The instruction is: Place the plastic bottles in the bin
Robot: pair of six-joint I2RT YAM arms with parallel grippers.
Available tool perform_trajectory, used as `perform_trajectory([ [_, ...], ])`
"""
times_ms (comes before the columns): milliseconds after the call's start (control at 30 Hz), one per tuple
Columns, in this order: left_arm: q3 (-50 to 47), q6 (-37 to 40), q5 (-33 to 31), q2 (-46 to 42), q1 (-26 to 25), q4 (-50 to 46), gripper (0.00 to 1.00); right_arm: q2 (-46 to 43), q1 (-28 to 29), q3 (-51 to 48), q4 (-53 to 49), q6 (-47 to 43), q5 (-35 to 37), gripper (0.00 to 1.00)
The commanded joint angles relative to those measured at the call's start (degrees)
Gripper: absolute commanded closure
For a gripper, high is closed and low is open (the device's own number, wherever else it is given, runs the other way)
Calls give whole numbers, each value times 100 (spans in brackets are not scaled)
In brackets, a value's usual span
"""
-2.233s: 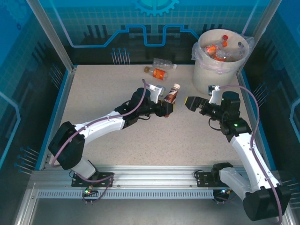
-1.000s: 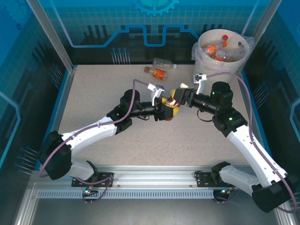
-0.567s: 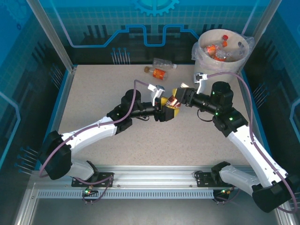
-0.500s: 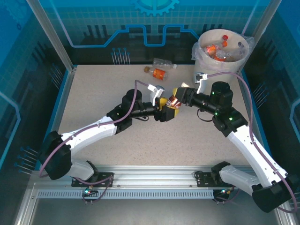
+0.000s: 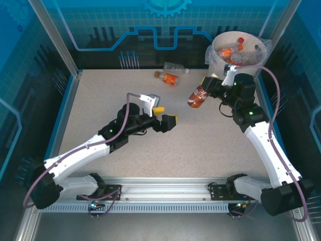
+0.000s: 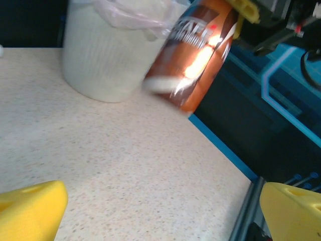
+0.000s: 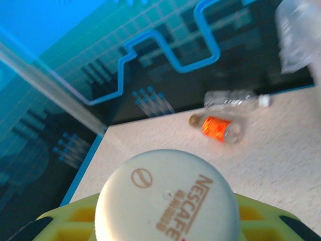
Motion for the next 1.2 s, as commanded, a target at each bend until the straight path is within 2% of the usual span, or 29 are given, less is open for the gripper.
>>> perform_trajectory([
  [0,-410,22,-904,-517,-21,-267,1,230,-425,508,275,-67,57,72],
  [133,-869,-127,-1435,-1085,-4,-380,1,682,-802,1124,440,-56,167,72],
  [267,-1095,-262,-1766,-1466,-4,-682,1,1175,-1028,1829,440,-271,654,72],
  [500,-1500,-585,-2002,-1785,8,-827,1,2027,-1465,3268,237,-296,872,73],
  [800,-1557,-636,-1986,-1723,13,-770,1,3455,-1493,5320,-501,-1197,2256,73],
  [1000,-1556,-642,-2000,-1672,12,-735,1,4065,-1514,5716,-121,-1307,3119,70],
  [1100,-1540,-647,-1992,-1624,9,-734,1,4401,-1504,6086,-270,-1331,3726,66],
  [1167,-1531,-651,-1992,-1599,10,-739,1,4623,-1504,6433,-670,-1201,4229,59],
])
